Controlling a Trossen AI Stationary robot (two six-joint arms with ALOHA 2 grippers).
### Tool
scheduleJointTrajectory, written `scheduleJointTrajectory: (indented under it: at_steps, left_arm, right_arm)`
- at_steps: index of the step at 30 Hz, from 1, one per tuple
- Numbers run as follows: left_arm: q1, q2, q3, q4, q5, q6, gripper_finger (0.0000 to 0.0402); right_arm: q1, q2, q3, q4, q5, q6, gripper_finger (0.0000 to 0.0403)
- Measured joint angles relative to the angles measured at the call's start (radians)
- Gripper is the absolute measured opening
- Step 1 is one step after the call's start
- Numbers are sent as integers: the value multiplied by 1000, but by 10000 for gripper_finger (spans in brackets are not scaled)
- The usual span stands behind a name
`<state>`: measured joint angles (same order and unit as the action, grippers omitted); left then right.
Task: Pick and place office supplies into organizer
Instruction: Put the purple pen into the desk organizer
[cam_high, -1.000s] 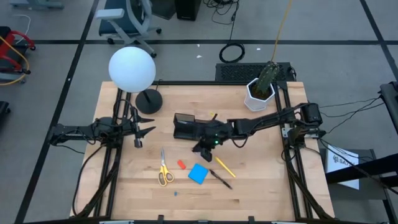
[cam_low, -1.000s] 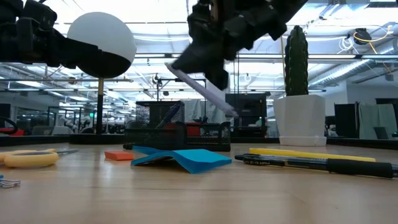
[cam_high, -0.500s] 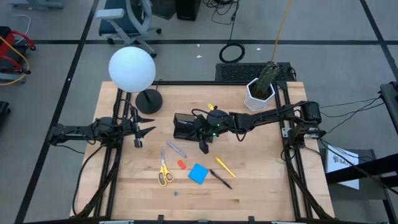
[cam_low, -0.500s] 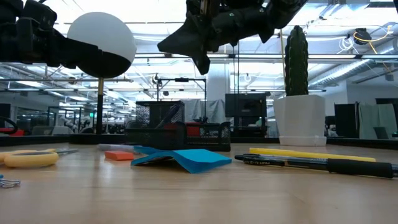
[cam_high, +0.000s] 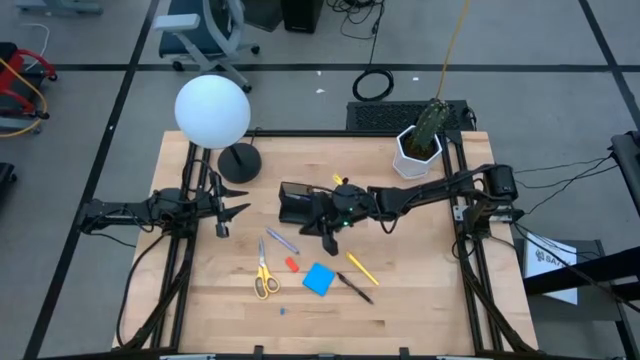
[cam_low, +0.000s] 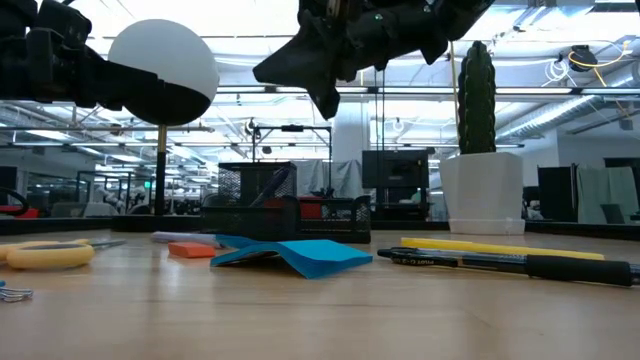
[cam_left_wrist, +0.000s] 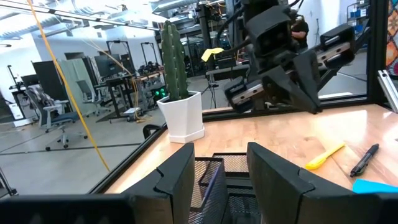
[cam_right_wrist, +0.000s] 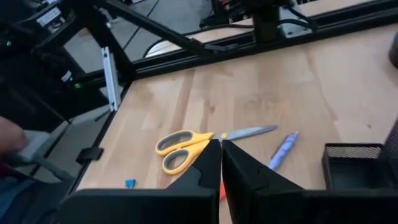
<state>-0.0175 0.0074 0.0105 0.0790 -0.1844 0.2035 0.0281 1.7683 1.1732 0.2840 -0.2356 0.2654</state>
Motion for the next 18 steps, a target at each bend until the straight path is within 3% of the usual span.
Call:
scheduleJointTrajectory:
  at_steps: [18]
  left_arm:
    - [0,0,0,0,0,0,154]
  right_arm:
    - [-18,0,0,-4,9,-79,8]
